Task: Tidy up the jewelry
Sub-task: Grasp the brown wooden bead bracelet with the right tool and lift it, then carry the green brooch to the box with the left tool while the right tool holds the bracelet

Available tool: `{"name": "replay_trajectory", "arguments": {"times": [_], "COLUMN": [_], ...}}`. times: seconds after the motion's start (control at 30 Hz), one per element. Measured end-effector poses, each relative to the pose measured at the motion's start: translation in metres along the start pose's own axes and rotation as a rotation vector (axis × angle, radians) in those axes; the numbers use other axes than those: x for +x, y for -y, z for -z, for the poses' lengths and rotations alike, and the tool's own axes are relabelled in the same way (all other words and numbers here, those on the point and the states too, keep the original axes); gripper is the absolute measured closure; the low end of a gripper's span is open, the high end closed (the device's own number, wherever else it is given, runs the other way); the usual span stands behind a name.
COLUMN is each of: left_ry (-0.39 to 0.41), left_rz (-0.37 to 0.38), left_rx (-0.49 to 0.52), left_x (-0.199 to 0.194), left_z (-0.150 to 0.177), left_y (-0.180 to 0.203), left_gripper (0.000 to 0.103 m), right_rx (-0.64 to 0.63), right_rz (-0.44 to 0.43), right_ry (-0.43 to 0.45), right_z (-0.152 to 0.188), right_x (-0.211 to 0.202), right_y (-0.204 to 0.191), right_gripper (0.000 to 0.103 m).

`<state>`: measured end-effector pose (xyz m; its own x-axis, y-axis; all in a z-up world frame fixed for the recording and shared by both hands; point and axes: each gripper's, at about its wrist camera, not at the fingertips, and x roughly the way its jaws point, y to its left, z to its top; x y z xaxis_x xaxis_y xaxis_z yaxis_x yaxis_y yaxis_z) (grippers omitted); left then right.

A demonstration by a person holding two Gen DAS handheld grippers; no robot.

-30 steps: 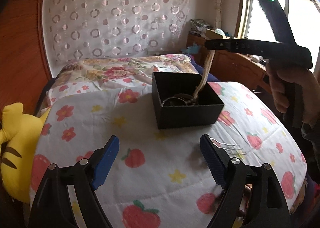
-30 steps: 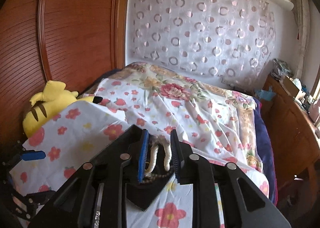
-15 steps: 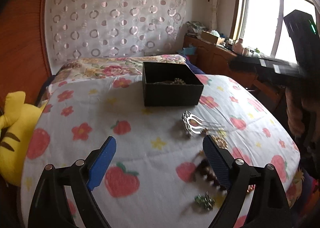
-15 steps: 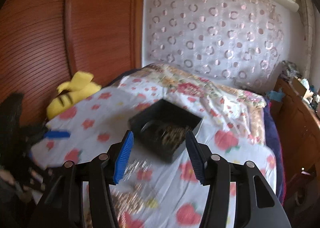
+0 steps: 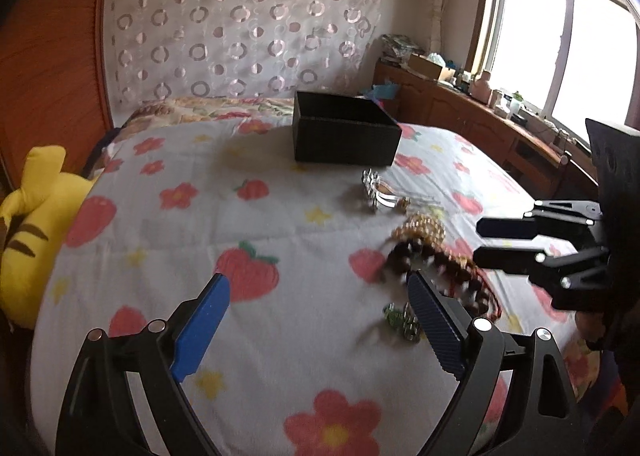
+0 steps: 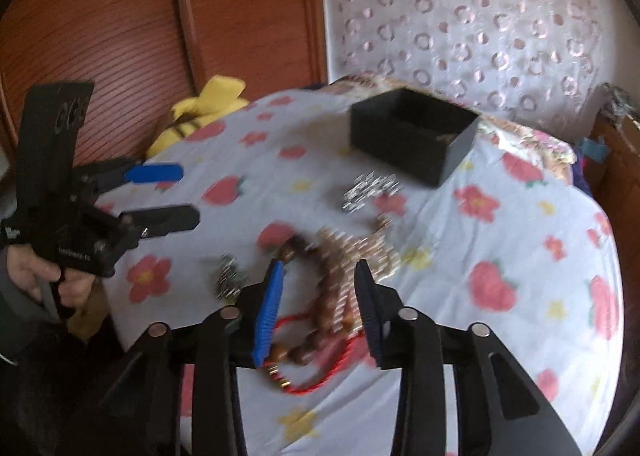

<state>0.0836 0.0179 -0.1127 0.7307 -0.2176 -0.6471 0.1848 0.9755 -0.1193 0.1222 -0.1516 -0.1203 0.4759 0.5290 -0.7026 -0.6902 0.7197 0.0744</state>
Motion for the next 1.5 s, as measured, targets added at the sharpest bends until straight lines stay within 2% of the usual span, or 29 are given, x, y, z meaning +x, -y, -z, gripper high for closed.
{"name": "replay_trajectory", "arguments": {"times": [0.17,0.4,0.47,0.53,0.6,0.7,0.83,1.0,1.17,1.33,1.47,1.5], "left_ry": [-0.024,-0.032,-0.036,-0.038,-0.040,-0.044,-0.055,-0.069,-0.079,-0.094,-0.115,-0.121], "left_rz": [-0.013,-0.009,-0.012,-0.013,-0.010,-0.008,0.009,0.026,0.043,0.096,0.114,0.114], "left_rx": [0.000,-0.012,-0.015,-0.020,-0.022,-0.016,-0.005,0.020,0.048,0.073,0.091,0.097], "left_x": [-0.002,-0.006,-0.006,-0.006,-0.005,-0.004,-0.001,0.006,0.015,0.021,0.029,0.031], "left_z": [0.013,0.023,0.025,0.027,0.027,0.029,0.031,0.031,0.027,0.023,0.021,0.021], "left_y": [-0.003,-0.006,-0.006,-0.007,-0.006,-0.004,0.004,0.015,0.027,0.039,0.047,0.049], "left_gripper": [0.016,0.016,0.016,0.016,0.016,0.016,0.016,0.016,0.016,0.016,0.039,0.041], "right_rx": [-0.026,-0.030,-0.046,-0.072,-0.070,-0.054,-0.024,-0.009,0.016,0.023,0.029,0.033], "right_rz": [-0.024,0.006,0.033,0.053,0.054,0.032,0.022,0.058,0.087,0.117,0.128,0.128], "right_ry": [-0.054,-0.099,-0.104,-0.101,-0.100,-0.050,0.062,0.175,0.228,0.257,0.259,0.257], "right_z": [0.001,-0.003,-0.004,-0.005,-0.005,-0.007,-0.017,-0.030,-0.031,-0.027,-0.021,-0.019], "right_x": [0.024,0.046,0.050,0.050,0.051,0.039,0.004,-0.039,-0.065,-0.083,-0.088,-0.088], "right_y": [-0.019,-0.019,-0.021,-0.023,-0.024,-0.020,-0.015,-0.003,0.011,0.020,0.024,0.024], "right_gripper": [0.067,0.073,0.077,0.088,0.088,0.088,0.088,0.088,0.088,0.088,0.088,0.088]}}
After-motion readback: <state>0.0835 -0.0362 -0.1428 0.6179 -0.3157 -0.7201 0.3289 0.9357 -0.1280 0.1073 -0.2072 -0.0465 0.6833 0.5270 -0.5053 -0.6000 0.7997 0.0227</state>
